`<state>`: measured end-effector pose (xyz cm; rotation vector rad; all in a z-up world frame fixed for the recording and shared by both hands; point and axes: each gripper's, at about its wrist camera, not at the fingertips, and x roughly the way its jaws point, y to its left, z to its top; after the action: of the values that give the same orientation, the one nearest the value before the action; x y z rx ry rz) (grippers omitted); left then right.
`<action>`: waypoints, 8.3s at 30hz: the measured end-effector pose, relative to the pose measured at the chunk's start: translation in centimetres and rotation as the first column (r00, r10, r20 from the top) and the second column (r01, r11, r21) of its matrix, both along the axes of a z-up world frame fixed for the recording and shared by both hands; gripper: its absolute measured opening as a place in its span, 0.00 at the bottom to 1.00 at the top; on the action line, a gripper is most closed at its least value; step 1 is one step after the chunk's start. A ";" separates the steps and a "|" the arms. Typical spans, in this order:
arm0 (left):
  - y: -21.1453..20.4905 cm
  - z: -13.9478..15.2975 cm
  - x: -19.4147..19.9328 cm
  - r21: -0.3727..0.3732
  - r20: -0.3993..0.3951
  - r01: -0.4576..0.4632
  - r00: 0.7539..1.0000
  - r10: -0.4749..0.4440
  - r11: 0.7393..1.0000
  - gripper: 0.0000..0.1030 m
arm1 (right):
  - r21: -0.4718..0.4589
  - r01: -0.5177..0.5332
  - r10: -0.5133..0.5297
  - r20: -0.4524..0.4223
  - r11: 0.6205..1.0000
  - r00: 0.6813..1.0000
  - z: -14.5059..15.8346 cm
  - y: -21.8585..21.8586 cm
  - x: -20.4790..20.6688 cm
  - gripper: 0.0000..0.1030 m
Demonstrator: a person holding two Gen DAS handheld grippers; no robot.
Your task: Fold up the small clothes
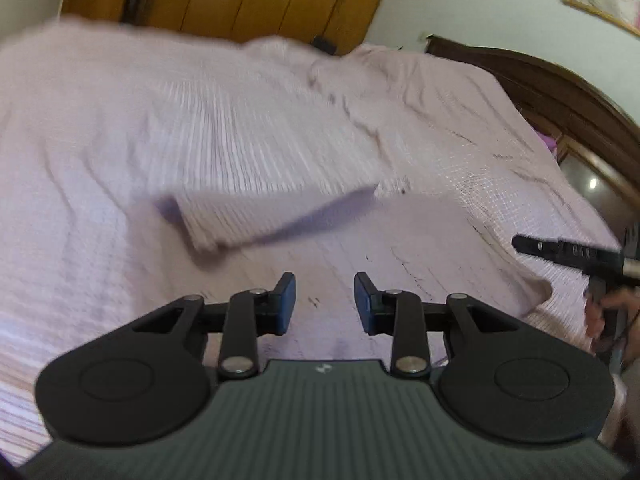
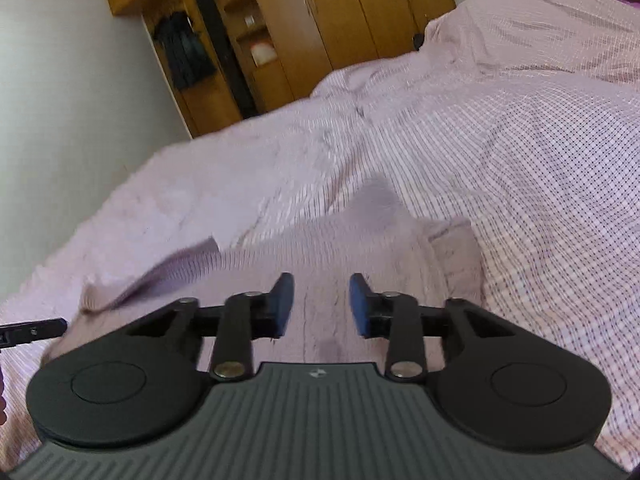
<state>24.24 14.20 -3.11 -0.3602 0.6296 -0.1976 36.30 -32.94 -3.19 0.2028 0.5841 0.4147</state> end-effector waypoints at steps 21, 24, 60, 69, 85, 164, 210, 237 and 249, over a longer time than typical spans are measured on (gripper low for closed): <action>3.8 0.9 0.6 0.117 0.046 -0.205 0.978 0.201 0.972 0.37 | -0.014 0.063 -0.063 -0.014 0.998 0.998 -1.3 -0.7 0.6 0.34; 2.1 1.3 -1.4 0.148 0.042 -0.154 0.988 0.150 0.977 0.48 | 0.018 0.121 -0.121 -0.003 0.992 0.993 -0.9 -2.9 0.1 0.34; 4.3 -1.1 -1.1 0.086 -0.069 -0.308 0.947 0.314 0.948 0.65 | 0.530 0.087 0.070 -0.269 0.844 0.960 -10.7 -10.8 10.9 0.22; 3.7 -0.2 -1.6 0.111 -0.032 -0.298 0.953 0.303 0.948 0.65 | 0.521 0.105 0.026 -0.239 0.847 0.971 -8.1 -9.8 10.3 0.19; 4.7 1.1 -2.8 0.055 0.000 -0.296 0.955 0.296 0.954 0.65 | 0.453 0.001 0.052 -0.105 0.891 0.993 0.8 2.1 4.8 0.19; 6.0 0.4 -5.7 -0.040 -0.105 -0.203 0.975 0.198 0.978 0.80 | 0.163 -0.151 0.179 -0.172 0.975 0.969 -0.8 12.5 -5.8 0.69; 4.0 -2.0 -23.3 -0.219 -0.147 -0.181 0.978 0.151 0.959 0.78 | 0.196 -0.175 0.229 -0.303 0.965 0.925 -1.9 9.6 -22.0 0.61; -4.0 -2.0 -27.8 0.255 0.155 -0.123 0.984 0.085 0.959 0.99 | -0.228 -0.189 0.246 0.252 0.955 0.936 0.8 14.7 -34.1 1.00; -4.4 -1.8 -27.8 0.230 0.158 -0.108 0.985 0.072 0.967 0.99 | -0.192 -0.193 0.237 0.241 0.962 0.941 0.8 14.5 -33.8 1.00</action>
<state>-3.59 9.85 -4.87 -0.1398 0.4817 -0.0591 2.50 -18.48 -2.41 -0.0779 0.3772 0.5925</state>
